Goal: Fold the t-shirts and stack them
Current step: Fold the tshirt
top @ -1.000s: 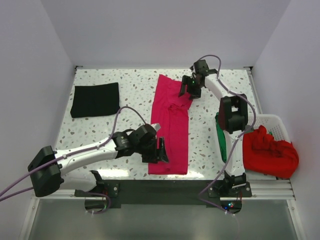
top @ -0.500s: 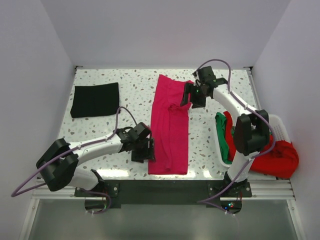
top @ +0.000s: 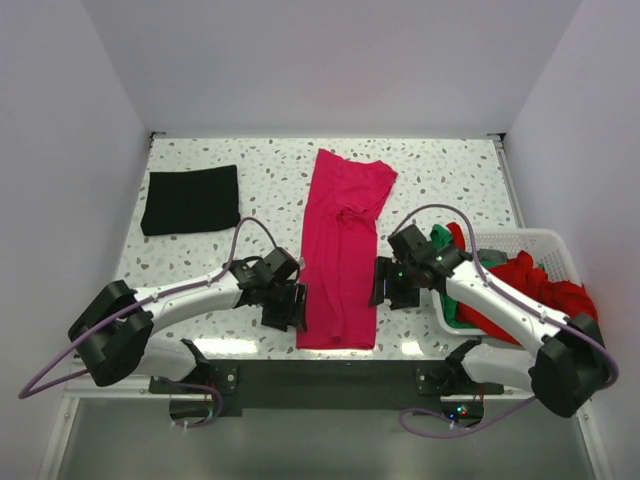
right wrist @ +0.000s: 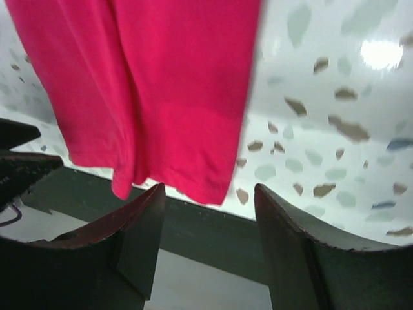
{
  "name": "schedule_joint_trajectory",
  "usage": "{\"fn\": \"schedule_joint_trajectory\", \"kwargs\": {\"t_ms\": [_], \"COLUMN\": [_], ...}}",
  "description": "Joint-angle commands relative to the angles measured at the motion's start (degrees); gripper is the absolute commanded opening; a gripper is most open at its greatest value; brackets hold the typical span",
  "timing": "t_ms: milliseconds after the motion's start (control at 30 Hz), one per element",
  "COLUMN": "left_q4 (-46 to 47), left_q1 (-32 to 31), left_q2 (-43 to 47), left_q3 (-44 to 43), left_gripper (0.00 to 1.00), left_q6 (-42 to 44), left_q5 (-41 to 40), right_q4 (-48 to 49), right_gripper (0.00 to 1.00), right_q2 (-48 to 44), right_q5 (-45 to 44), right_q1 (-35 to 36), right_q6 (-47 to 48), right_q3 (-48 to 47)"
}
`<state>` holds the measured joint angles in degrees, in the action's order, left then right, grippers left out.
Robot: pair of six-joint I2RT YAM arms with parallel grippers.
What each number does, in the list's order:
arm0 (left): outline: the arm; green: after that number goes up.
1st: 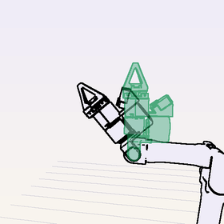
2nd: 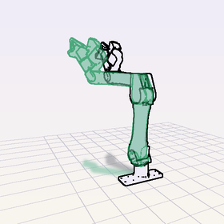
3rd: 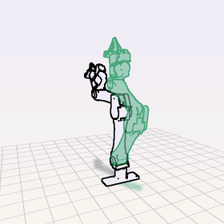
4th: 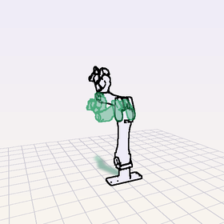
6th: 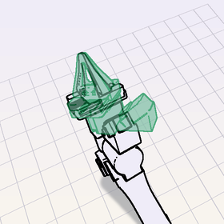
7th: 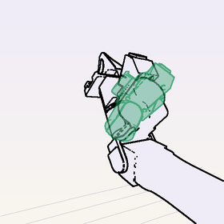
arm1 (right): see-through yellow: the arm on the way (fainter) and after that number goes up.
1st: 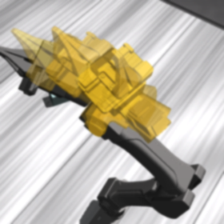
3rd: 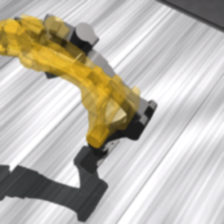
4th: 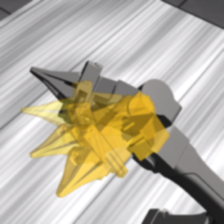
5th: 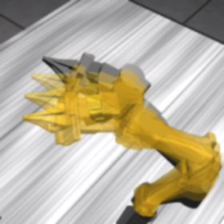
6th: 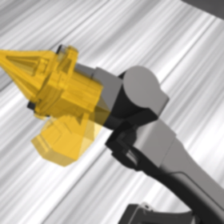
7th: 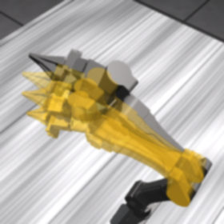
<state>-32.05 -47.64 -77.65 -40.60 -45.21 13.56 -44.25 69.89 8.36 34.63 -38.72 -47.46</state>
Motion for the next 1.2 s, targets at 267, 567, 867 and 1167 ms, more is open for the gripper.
{"fn": "schedule_joint_trajectory", "kwargs": {"t_ms": [267,567,867,1167], "left_q4": [2.96,8.57,13.59,12.89], "left_q1": [0.44,0.44,0.53,0.53], "left_q2": [2.50,3.03,1.10,-0.92], "left_q3": [6.14,9.13,11.33,11.16], "left_gripper": [0.57,0.55,0.53,0.39], "left_q6": [1.27,-0.75,-2.07,-1.11], "left_q5": [4.54,6.12,7.62,4.46], "right_q4": [2.50,7.77,10.59,13.66], "right_gripper": [0.56,0.52,0.47,0.36], "right_q2": [-4.68,-0.37,1.66,2.80], "right_q5": [-3.52,-3.97,-4.49,-2.38], "right_q1": [11.50,17.48,17.66,17.66], "right_q6": [-17.70,-22.01,-22.10,-22.98], "right_q3": [8.53,11.86,13.01,15.73]}}
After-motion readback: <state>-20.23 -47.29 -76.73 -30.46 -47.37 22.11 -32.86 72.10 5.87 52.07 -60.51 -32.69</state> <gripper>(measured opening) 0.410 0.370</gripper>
